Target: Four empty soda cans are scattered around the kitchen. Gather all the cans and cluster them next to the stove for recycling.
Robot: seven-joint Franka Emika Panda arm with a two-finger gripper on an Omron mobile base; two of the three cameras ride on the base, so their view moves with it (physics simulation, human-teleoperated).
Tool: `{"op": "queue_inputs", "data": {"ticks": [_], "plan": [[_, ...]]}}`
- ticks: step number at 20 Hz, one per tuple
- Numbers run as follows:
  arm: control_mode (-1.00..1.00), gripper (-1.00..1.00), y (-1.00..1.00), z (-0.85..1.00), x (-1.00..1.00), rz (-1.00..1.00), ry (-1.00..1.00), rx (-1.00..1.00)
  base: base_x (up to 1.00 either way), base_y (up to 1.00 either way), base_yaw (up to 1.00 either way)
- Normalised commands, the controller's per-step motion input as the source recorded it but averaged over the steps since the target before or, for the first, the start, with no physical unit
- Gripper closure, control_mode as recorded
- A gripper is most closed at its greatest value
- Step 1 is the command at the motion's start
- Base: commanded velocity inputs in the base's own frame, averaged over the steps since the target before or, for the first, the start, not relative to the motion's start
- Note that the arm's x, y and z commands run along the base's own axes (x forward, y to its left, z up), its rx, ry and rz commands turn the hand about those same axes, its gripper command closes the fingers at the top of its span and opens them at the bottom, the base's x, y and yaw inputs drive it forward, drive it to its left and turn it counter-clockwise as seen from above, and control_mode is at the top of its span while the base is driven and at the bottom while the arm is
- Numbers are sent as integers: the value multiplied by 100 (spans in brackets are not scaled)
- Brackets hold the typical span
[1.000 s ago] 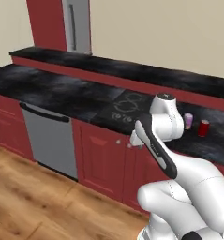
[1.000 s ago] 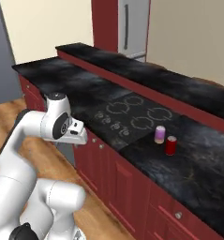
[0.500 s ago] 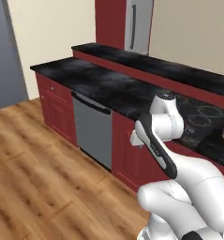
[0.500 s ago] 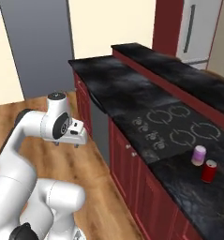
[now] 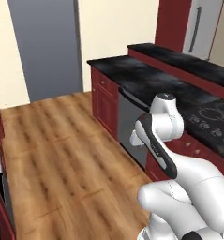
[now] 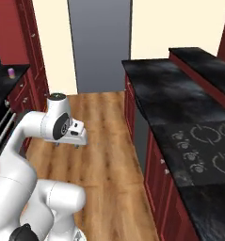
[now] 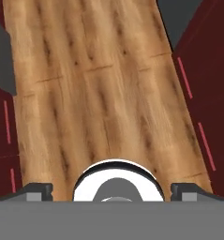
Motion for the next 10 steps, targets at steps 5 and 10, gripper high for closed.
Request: {"op": "queue_inputs", "data": {"ticks": [5,10], "plan": [[100,-100,0,0,0,0,0,0,42,0,44],[100,-100,0,0,0,0,0,0,100,0,21]]}}
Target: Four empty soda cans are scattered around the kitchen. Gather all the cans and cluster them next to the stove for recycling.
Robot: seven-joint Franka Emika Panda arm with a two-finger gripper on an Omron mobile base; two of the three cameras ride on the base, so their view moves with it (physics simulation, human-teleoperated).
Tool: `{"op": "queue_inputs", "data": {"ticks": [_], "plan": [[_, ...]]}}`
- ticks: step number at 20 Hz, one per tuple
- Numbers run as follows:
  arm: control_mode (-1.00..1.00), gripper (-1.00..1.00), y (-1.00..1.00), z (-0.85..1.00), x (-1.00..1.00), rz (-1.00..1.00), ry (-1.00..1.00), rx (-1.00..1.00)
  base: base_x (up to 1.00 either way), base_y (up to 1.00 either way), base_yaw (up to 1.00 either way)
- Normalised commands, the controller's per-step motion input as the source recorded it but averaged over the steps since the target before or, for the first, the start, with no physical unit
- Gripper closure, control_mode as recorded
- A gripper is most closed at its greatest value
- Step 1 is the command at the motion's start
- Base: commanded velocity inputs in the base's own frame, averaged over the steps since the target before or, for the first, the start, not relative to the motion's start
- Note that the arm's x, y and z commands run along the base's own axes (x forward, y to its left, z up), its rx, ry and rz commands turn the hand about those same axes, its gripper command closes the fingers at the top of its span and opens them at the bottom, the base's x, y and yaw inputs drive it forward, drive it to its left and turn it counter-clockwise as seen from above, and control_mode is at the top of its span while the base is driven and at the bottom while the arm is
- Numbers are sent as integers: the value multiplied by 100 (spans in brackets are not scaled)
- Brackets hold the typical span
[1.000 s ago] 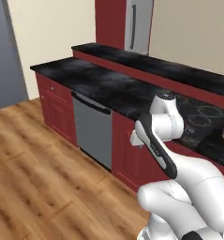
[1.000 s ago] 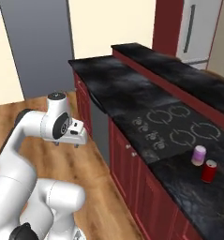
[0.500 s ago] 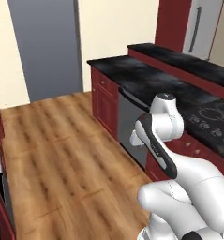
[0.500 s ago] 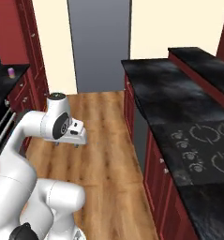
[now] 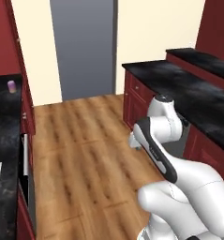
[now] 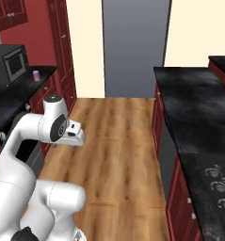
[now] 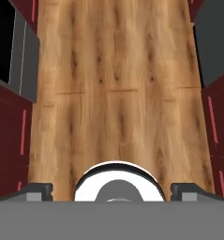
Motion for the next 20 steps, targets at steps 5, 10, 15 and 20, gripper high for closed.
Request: {"op": "queue_inputs", "data": {"ticks": [5,10,15,20], "plan": [[100,-100,0,0,0,0,0,0,100,0,13],[100,-100,0,0,0,0,0,0,100,0,13],[100,-100,0,0,0,0,0,0,100,0,14],[100,-100,0,0,0,0,0,0,99,0,21]]}}
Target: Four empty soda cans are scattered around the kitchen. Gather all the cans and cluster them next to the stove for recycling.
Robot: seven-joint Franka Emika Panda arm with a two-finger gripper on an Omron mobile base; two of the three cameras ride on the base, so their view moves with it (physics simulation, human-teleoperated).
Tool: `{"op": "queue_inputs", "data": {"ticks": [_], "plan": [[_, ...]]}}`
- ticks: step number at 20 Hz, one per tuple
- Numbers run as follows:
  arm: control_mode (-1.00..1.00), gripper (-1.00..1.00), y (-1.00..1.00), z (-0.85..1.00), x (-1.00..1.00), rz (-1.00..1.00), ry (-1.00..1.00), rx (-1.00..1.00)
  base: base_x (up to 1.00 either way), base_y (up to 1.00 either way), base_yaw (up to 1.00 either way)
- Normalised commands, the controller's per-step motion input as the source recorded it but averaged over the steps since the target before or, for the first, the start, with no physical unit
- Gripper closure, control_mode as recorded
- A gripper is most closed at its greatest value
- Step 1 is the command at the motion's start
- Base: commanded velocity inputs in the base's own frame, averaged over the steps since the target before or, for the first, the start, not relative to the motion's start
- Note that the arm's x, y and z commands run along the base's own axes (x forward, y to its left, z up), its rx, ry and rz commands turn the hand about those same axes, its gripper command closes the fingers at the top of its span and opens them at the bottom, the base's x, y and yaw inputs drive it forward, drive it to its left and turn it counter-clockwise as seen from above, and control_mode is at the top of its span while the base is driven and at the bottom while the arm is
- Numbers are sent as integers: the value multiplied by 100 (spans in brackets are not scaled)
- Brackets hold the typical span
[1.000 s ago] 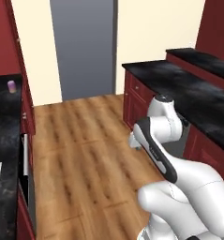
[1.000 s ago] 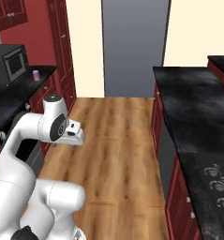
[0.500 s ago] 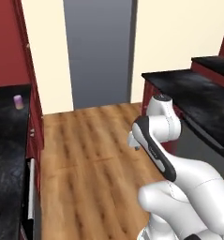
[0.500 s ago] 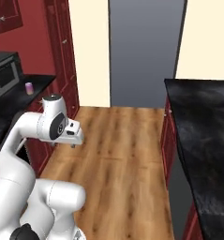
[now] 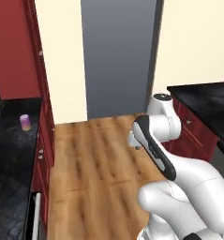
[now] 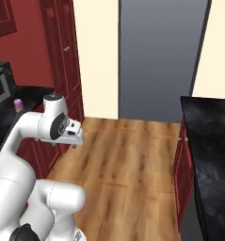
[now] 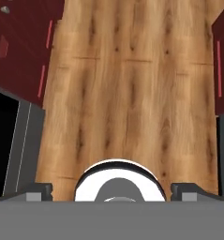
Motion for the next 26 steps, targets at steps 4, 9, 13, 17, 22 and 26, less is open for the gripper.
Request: {"op": "queue_inputs", "data": {"ticks": [4,9,13,17,22,26], "plan": [[100,-100,0,0,0,0,0,0,77,0,36],[100,-100,0,0,0,0,0,0,53,-1,44],[100,-100,0,0,0,0,0,0,39,-3,46],[100,-100,0,0,0,0,0,0,34,-3,47],[100,-100,0,0,0,0,0,0,39,-2,47],[100,-100,0,0,0,0,0,0,43,-1,47]]}}
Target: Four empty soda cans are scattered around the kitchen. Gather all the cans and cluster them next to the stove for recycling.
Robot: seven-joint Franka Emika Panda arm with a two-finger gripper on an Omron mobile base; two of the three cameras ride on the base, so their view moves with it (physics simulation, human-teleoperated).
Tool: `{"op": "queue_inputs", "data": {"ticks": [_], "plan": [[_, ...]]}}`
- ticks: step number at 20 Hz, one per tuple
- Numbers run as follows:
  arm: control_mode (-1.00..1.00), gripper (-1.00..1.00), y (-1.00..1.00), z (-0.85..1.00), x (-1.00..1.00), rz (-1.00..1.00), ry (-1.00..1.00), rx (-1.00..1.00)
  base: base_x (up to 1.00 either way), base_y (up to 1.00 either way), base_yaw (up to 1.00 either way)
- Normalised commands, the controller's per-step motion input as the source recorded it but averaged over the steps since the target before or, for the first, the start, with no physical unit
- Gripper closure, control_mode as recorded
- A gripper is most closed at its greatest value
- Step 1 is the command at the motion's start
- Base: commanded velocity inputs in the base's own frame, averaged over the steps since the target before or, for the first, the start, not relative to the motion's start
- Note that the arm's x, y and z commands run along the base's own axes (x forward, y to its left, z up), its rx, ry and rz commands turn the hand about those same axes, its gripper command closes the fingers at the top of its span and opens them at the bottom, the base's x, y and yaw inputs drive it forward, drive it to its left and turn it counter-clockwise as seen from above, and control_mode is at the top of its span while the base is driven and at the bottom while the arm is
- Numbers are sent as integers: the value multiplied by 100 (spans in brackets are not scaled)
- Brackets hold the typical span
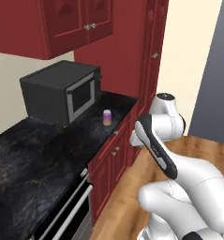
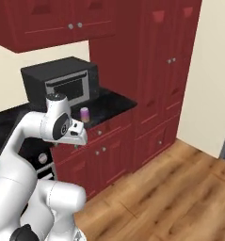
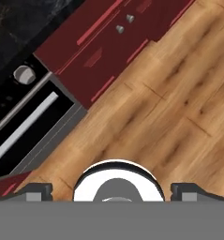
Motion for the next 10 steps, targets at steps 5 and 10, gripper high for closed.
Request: {"op": "queue_inputs", "data": {"ticks": [5,10], "plan": [[100,-100,0,0,0,0,0,0,46,0,45],[100,-100,0,0,0,0,0,0,65,-29,29]]}}
